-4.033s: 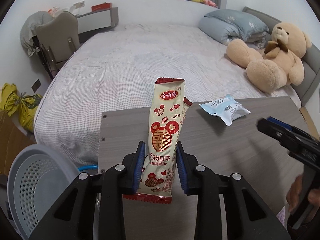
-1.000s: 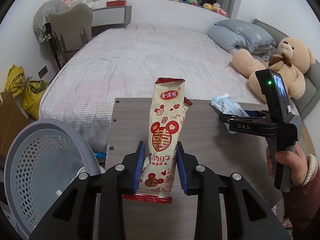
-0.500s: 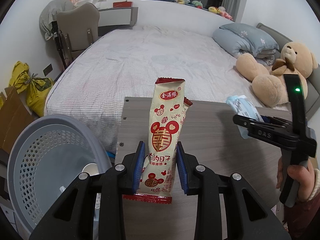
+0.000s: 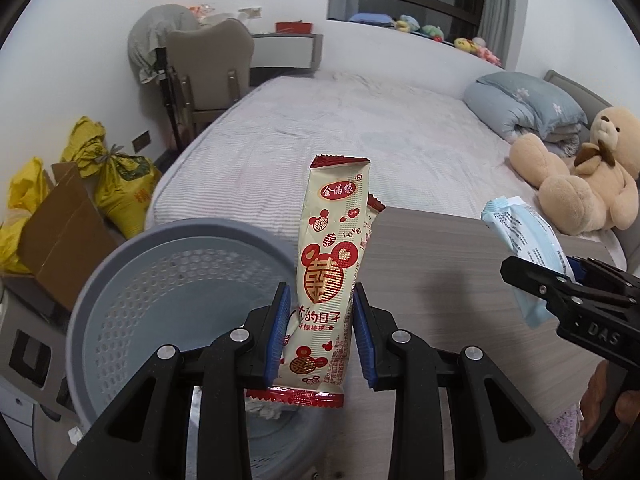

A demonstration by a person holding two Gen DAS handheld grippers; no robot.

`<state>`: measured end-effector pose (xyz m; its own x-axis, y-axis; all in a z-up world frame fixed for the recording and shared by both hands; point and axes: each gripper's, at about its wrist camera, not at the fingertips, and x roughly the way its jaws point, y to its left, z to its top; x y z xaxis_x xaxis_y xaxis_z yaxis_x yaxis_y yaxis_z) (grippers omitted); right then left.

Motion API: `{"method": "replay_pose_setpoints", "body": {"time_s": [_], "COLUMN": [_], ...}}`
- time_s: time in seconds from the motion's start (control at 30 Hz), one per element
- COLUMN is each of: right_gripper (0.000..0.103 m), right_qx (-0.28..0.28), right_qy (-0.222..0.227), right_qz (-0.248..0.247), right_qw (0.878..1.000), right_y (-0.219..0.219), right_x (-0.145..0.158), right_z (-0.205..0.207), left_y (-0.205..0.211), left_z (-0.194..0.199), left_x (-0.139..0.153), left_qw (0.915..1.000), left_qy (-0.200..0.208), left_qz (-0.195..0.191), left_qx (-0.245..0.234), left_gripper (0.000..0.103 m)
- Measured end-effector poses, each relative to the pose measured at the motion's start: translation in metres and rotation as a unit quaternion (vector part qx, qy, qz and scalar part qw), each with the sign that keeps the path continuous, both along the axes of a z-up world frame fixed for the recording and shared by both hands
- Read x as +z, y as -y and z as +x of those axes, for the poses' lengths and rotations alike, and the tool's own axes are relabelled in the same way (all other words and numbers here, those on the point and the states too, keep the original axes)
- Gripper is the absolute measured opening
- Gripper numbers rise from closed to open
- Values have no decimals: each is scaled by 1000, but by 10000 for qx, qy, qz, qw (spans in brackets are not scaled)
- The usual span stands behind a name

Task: Collect trash
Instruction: 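Carry wrapper and wipe pack over the grey basket and open both grippers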

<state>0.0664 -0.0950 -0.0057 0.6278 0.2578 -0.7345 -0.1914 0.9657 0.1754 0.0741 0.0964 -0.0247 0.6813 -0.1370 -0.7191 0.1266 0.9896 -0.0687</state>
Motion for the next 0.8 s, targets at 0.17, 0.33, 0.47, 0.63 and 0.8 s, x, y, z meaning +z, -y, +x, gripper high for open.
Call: {"method": "replay_pose_setpoints", "body": {"time_s": [0.17,0.33,0.47,0.63,0.8], "right_gripper": [55,55,55,55,56], "right_qx": [447,970,1343,1661,1838], "right_qy": [27,-39,-110,-199,-259], "right_qz": [167,223,215,207,186], "right_qw": [9989,9950,9906,9857,9825], "right_y": [-44,-90,-123,-154,-172], "right_x": [3,-1,-8,-17,-22], "right_z": [0,3,6,9,16], "left_y": [-33,-67,-87,-105,-120], "left_z": [-9,-15,-18,-19,-18], "left_x": [-6,-12,-17,-21,-22], "left_qw": [9992,9966,9936,9900,9878], "left_qy": [-67,-122,-200,-299,-356], "left_qz": [140,337,470,543,533], "left_qx": [375,740,1009,1265,1419], "left_gripper": [31,31,31,32,34]}}
